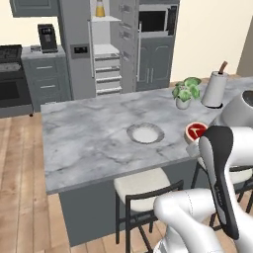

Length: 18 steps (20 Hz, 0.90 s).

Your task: Take the steak from the fridge and place it on the digital scale on the counter by the fridge. Wait a few seconds for a reading, then move it to the plate on the dining counter.

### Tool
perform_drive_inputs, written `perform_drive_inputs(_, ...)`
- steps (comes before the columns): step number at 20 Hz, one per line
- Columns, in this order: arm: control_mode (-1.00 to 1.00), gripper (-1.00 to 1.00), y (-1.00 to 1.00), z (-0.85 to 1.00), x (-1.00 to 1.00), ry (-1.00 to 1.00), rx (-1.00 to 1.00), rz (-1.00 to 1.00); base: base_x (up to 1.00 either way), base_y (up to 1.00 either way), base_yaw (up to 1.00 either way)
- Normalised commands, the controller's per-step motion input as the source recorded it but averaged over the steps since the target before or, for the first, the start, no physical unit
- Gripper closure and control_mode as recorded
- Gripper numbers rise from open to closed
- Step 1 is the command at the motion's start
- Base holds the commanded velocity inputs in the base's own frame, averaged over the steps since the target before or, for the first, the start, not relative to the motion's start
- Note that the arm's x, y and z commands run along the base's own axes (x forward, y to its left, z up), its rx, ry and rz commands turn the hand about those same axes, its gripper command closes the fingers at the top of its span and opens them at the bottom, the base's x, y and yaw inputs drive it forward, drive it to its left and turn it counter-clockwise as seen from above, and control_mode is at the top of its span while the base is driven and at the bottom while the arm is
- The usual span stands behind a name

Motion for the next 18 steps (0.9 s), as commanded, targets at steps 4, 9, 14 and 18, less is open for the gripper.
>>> perform_drive_inputs(4,1.0,1.0,0.0,0.0,0.0,0.0,0.0,0.0,0.94,-0.01,0.0)
perform_drive_inputs(9,1.0,1.0,0.0,0.0,0.0,0.0,0.0,0.0,0.96,-0.43,0.06)
perform_drive_inputs(14,1.0,1.0,0.0,0.0,0.0,0.0,0.0,0.0,0.32,-0.79,0.17)
perform_drive_inputs(18,1.0,1.0,0.0,0.0,0.0,0.0,0.0,0.0,0.0,-0.96,0.15)
